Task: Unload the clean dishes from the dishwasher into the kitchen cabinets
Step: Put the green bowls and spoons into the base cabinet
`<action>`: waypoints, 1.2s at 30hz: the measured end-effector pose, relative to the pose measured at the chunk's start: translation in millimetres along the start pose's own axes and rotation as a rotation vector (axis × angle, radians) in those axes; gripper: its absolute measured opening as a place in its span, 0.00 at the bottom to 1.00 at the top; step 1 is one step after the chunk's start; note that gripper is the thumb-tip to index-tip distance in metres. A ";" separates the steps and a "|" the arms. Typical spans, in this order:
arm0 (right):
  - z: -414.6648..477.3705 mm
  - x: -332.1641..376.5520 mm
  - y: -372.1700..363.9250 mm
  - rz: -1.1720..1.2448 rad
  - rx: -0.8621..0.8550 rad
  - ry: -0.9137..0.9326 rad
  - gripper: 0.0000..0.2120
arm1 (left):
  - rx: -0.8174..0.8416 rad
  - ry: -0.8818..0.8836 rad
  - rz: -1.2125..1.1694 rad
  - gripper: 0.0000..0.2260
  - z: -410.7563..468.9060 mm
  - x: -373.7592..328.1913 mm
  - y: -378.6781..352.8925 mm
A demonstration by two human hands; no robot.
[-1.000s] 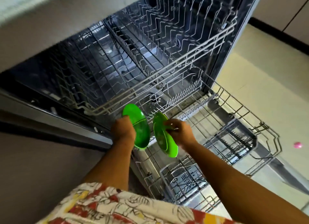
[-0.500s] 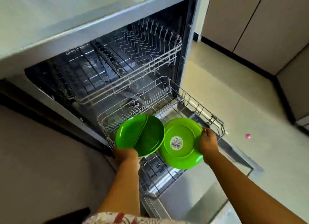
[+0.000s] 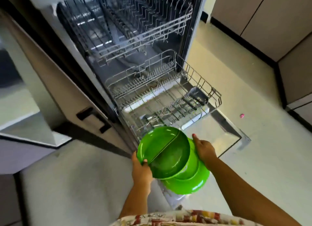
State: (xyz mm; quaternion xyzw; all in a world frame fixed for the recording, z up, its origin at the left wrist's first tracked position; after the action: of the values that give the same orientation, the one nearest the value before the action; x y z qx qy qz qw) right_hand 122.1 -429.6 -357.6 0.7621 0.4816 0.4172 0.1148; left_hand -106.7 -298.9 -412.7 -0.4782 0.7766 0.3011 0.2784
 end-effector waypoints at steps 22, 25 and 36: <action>-265.3 75.1 -348.6 0.519 0.556 -0.023 0.25 | -0.078 -0.006 -0.289 0.35 -67.5 -3.0 409.6; -287.0 112.5 -383.6 0.576 0.601 0.034 0.16 | -0.073 -0.056 -0.316 0.33 -56.0 -11.6 448.5; -291.8 206.2 -434.3 0.816 0.508 0.060 0.06 | -0.092 -0.264 0.331 0.45 -9.4 -78.4 501.0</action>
State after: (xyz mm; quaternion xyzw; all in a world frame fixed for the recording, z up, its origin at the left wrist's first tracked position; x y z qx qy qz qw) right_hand -334.1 -103.2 -317.3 0.8804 0.2332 0.3191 -0.2621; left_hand -533.8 -79.7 -249.0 -0.3128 0.7869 0.4377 0.3022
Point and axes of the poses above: each hand's wrist, its own z-axis towards the middle knuckle, its own y-axis out of the back of the hand, x = y × z, the point moved 6 cm from there along z, towards the middle knuckle, and after that the axes turned 1 degree about -x, right-handed, at the moved point
